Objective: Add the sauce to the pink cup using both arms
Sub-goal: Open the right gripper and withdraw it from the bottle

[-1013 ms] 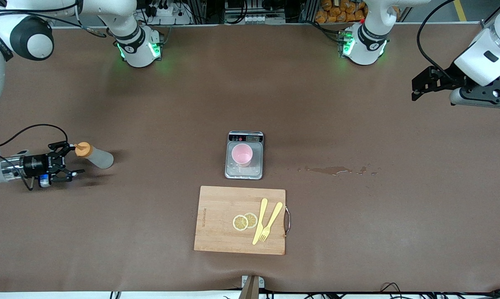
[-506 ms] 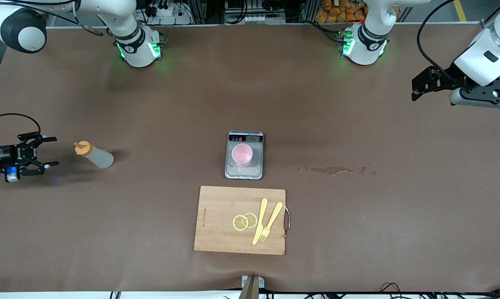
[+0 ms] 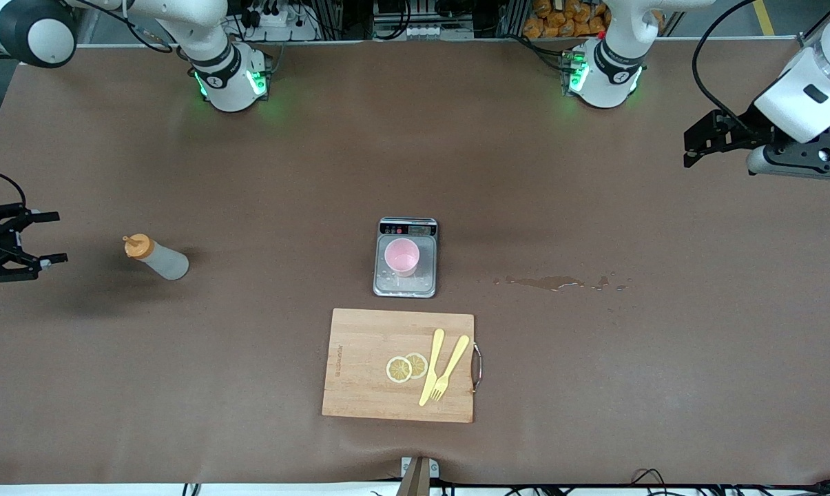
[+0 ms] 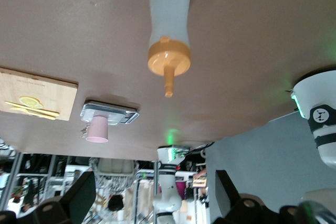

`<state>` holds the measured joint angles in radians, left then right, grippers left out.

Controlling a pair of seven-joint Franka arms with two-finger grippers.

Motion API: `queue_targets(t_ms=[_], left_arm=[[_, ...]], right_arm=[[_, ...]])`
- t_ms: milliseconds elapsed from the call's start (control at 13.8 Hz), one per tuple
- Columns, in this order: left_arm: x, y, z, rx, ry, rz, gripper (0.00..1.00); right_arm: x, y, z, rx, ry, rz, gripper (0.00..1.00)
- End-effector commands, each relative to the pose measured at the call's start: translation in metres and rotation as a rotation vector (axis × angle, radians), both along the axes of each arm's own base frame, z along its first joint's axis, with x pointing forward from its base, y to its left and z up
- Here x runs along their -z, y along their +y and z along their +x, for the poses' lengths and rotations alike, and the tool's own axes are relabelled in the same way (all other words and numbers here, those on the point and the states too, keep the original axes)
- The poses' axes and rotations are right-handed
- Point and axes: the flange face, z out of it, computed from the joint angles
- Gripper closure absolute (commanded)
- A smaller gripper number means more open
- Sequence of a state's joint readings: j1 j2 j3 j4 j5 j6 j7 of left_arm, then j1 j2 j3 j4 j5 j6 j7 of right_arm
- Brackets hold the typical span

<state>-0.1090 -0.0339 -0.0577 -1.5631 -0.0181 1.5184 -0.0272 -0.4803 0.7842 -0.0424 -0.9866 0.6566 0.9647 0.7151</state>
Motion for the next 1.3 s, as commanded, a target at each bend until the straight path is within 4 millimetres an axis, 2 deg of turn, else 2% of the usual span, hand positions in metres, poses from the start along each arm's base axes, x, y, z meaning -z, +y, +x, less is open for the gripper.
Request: queue_targets(t_ms=[0, 217, 434, 651, 796, 868, 1013, 1085, 1230], left_arm=[[-0.003, 0.001, 0.001, -0.011, -0.015, 0.015, 0.0], [-0.003, 0.001, 0.001, -0.011, -0.015, 0.015, 0.0], [-0.003, 0.0, 0.0, -0.01, -0.015, 0.015, 0.0], [-0.003, 0.001, 0.001, -0.013, -0.015, 0.015, 0.0], [-0.003, 0.0, 0.0, -0.01, -0.015, 0.015, 0.0], [-0.003, 0.001, 0.001, -0.013, -0.015, 0.015, 0.0], [-0.004, 0.002, 0.0, -0.015, -0.016, 0.014, 0.0], [-0.004, 0.003, 0.0, -0.016, -0.016, 0.014, 0.0], [-0.004, 0.003, 0.0, -0.016, -0.016, 0.014, 0.0]], right_arm=[[-0.045, 0.04, 0.004, -0.076, -0.022, -0.067, 0.0], [-0.104, 0.106, 0.004, -0.206, -0.068, -0.216, 0.0], [-0.136, 0.171, 0.003, -0.324, -0.102, -0.314, 0.0], [-0.167, 0.219, -0.005, -0.415, -0.147, -0.406, 0.0], [-0.196, 0.248, -0.018, -0.527, -0.214, -0.49, 0.0], [-0.209, 0.252, -0.024, -0.601, -0.271, -0.489, 0.0], [-0.234, 0.235, -0.036, -0.68, -0.379, -0.448, 0.0], [-0.248, 0.222, -0.045, -0.676, -0.414, -0.447, 0.0], [-0.269, 0.217, -0.068, -0.652, -0.474, -0.483, 0.0]])
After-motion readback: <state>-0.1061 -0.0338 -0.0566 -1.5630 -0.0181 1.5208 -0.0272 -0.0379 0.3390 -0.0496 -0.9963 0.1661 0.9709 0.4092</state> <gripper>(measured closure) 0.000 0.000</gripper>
